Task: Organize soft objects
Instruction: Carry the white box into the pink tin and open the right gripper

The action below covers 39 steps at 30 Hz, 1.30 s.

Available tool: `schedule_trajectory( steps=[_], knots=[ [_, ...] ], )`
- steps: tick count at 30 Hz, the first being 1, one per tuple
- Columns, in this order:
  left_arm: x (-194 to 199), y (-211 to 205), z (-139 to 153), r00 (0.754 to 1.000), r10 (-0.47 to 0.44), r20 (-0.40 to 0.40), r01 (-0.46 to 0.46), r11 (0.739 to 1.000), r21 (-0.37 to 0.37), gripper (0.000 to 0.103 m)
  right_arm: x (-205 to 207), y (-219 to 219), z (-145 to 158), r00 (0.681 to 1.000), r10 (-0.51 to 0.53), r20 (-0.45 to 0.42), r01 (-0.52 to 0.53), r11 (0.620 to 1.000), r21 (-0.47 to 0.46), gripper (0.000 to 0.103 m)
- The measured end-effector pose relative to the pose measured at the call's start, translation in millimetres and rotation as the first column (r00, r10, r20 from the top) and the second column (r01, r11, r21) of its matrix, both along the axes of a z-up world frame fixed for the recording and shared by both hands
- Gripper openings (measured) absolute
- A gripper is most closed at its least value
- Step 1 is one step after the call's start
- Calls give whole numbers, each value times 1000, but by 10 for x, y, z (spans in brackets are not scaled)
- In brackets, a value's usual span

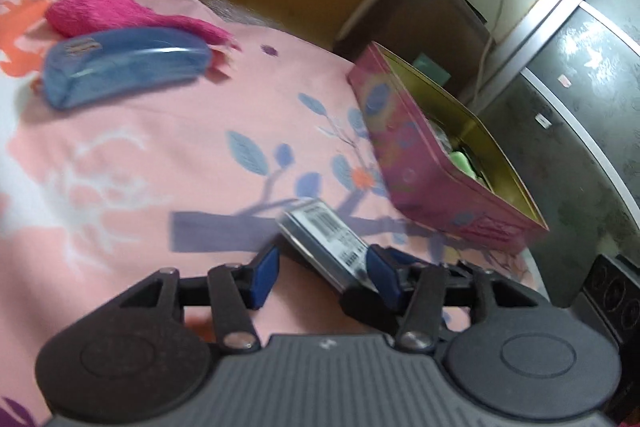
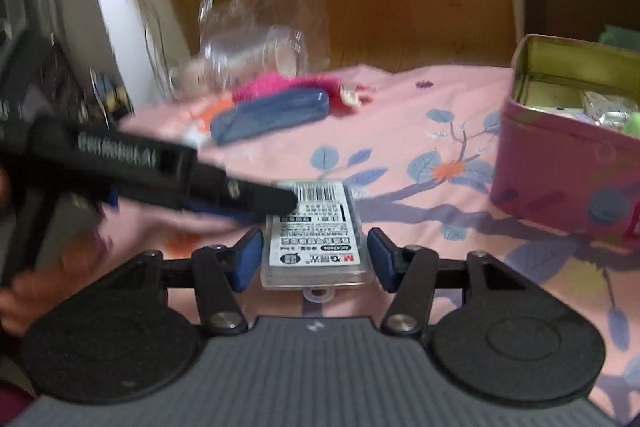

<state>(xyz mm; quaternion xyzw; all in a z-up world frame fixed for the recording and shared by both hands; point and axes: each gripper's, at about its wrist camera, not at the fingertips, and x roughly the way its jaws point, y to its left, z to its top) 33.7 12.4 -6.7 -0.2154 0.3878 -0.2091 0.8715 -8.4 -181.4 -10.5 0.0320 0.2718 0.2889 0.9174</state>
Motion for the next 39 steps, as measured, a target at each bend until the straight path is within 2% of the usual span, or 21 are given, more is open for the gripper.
schedule_trajectory(
  steps=[2,5,9,14,18,20,21,22,23,25,26,29,35,39],
  knots=[
    [40,-77,57,1000,-8,6,8,1000,-9,36,-37,-40,6,1000,-15,21,15,999,42,60],
    [110,-239,234,999,-30,41,31,1000,-2,33,-123,-86,55,996,-48,74,45,998,42,60],
    [232,-529,592,986,-94,137,93,996,15,32,-159,-279,233,980,-112,166,100,992,79,60],
    [614,-1128,862,951,-209,230,193,977,89,32,-72,-576,462,921,-225,317,207,974,89,60],
    [1025,-1597,838,940,-261,219,241,964,112,32,146,-808,468,881,-324,344,324,944,59,60],
    [1210,-1812,812,936,-275,220,254,960,122,35,272,-918,444,861,-367,352,380,924,35,60],
    [1294,-1922,790,938,-271,217,246,960,134,43,354,-976,429,848,-392,357,412,911,20,60],
    [1371,-2021,760,943,-256,211,227,962,153,46,407,-1052,410,830,-418,369,450,893,-2,60],
    [1422,-2098,724,948,-243,206,210,963,170,46,499,-1078,373,807,-449,384,501,865,-40,61],
    [1437,-2153,652,951,-241,195,208,962,175,46,640,-1149,287,741,-532,409,620,776,-113,61],
    [1417,-2155,610,950,-246,192,212,961,179,46,669,-1206,262,732,-553,398,637,763,-110,61],
    [1331,-2130,551,949,-241,204,194,955,222,47,593,-1417,219,743,-580,333,620,785,-18,60],
    [1079,-2005,596,943,-229,242,162,950,267,47,467,-1470,184,744,-597,299,613,788,49,60],
    [813,-1815,656,935,-219,279,139,950,279,50,281,-1304,204,748,-588,307,604,795,51,61]
  ],
)
